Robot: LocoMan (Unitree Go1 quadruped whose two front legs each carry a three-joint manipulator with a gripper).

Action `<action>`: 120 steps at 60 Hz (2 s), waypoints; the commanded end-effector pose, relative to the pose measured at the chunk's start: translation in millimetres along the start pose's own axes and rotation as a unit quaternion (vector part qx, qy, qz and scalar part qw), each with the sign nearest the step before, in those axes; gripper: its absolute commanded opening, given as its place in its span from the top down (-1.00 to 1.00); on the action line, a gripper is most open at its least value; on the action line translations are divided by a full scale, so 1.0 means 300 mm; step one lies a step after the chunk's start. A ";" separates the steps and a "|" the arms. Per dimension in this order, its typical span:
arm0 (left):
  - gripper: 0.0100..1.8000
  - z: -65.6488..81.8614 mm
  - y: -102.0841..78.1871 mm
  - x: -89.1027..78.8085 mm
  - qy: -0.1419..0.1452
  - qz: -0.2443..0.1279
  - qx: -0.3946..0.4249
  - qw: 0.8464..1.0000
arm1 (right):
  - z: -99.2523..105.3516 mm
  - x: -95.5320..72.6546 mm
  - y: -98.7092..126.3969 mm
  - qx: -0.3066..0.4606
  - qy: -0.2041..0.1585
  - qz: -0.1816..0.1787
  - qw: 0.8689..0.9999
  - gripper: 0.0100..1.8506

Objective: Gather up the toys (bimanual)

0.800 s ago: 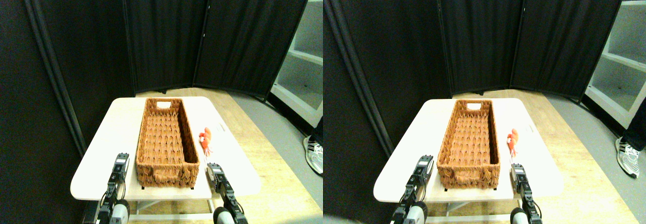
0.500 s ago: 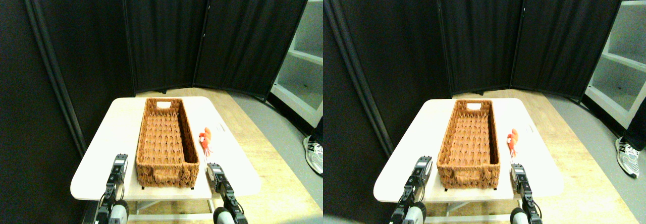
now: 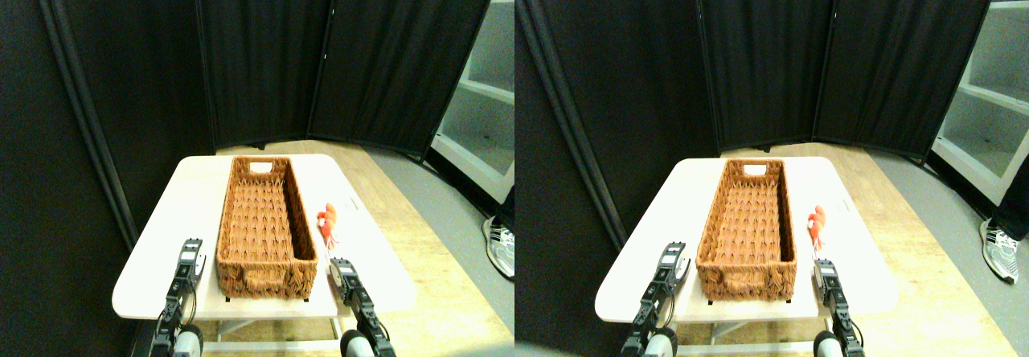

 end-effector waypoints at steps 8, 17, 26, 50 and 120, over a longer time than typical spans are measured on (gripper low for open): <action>0.80 0.024 -0.005 0.017 -0.028 -0.017 -0.004 0.999 | 0.062 0.014 0.004 0.031 -0.033 -0.001 0.999 1.00; 0.90 0.026 -0.003 0.026 -0.026 -0.024 -0.011 0.999 | 0.085 0.026 0.011 0.044 -0.033 0.003 0.998 1.00; 0.93 0.029 -0.001 0.040 -0.026 -0.038 -0.008 0.999 | 0.108 0.047 0.010 0.113 -0.023 0.021 0.993 1.00; 0.84 0.066 0.008 0.086 -0.031 -0.035 -0.062 0.997 | 0.153 0.104 0.004 0.262 -0.012 -0.007 0.965 0.97; 0.86 0.043 0.020 0.144 -0.037 -0.011 -0.098 0.994 | 0.128 0.216 -0.046 0.619 0.116 -0.008 0.777 0.58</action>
